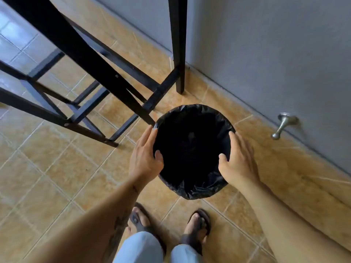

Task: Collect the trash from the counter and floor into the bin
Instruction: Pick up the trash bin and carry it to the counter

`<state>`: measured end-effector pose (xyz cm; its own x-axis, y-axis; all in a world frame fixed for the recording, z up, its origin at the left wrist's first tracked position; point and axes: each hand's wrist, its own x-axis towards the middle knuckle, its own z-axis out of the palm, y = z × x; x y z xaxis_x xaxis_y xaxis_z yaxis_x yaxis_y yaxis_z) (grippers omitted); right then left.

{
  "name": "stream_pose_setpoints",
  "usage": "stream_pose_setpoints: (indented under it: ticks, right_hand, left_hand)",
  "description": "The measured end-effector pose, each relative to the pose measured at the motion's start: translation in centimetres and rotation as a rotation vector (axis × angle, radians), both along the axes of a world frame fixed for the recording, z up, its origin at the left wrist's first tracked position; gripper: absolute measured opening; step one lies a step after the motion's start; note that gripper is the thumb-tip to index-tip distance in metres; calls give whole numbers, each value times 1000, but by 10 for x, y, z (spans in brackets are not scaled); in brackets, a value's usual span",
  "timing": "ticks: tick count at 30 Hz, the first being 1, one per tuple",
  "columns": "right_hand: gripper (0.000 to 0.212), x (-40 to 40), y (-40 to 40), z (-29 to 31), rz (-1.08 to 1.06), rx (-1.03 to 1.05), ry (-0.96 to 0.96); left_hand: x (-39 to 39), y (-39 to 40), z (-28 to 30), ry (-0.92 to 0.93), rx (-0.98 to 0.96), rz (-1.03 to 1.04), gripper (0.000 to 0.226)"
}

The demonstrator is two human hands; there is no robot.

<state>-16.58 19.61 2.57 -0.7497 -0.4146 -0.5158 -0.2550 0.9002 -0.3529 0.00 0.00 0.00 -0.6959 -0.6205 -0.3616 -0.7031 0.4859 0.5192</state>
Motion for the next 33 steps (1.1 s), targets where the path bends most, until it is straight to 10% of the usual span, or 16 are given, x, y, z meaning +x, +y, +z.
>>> stream_pose_setpoints:
  ticks: [16, 33]
  right_hand:
    - [79, 3, 10, -49, -170, -195, 69]
    - [85, 50, 10, 214, -444, -520, 14]
  left_hand:
    - [-19, -9, -41, 123, -87, 26, 74]
    - [42, -26, 229, 249, 2, 39, 77]
